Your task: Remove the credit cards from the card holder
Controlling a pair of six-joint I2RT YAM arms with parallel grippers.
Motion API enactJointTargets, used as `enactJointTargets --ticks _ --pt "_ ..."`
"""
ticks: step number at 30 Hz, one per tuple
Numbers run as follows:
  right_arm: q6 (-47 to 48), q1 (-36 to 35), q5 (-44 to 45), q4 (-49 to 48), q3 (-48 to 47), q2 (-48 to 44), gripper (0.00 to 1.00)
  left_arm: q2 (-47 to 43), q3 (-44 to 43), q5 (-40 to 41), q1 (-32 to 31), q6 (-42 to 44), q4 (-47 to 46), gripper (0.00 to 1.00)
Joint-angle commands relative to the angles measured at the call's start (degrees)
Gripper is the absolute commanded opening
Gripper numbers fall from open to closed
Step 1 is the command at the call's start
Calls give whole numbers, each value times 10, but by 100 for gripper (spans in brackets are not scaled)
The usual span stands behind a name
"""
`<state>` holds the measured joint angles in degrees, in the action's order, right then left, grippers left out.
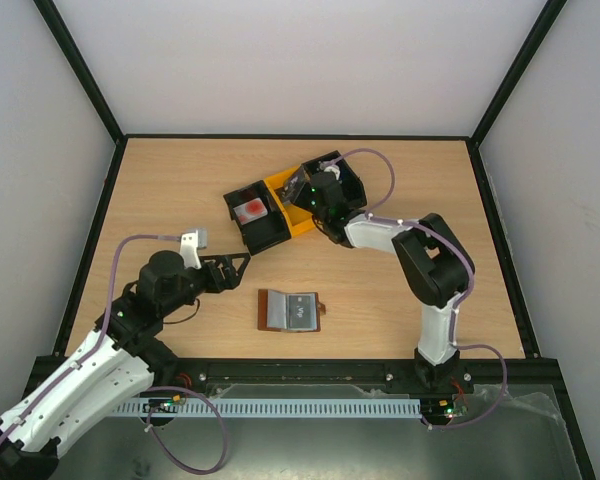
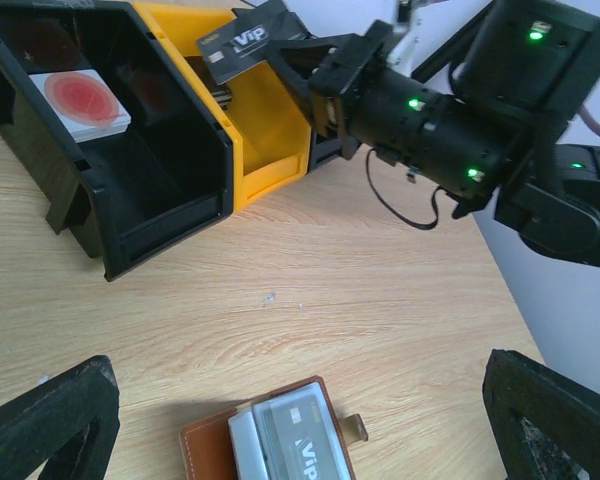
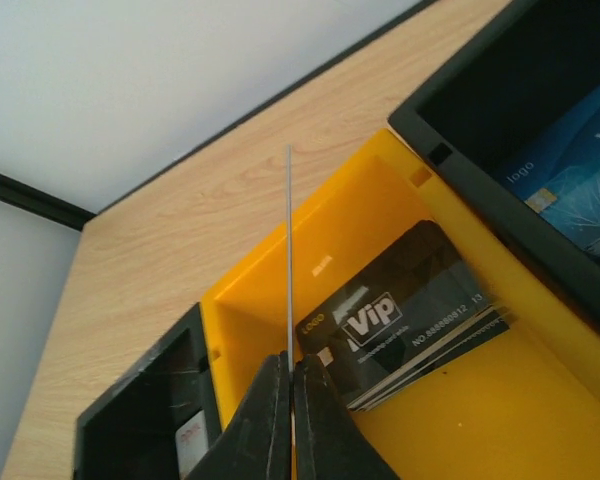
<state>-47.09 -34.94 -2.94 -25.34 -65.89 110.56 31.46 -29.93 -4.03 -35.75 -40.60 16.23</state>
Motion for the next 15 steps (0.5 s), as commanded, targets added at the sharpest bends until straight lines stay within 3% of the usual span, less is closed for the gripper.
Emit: enactJointTargets --ticks 1,15 --pt "5 0 11 45 -40 31 2 -7 0 -14 1 10 -1 100" --pt "2 0 -17 67 -88 86 2 -17 2 -33 1 10 -4 100"
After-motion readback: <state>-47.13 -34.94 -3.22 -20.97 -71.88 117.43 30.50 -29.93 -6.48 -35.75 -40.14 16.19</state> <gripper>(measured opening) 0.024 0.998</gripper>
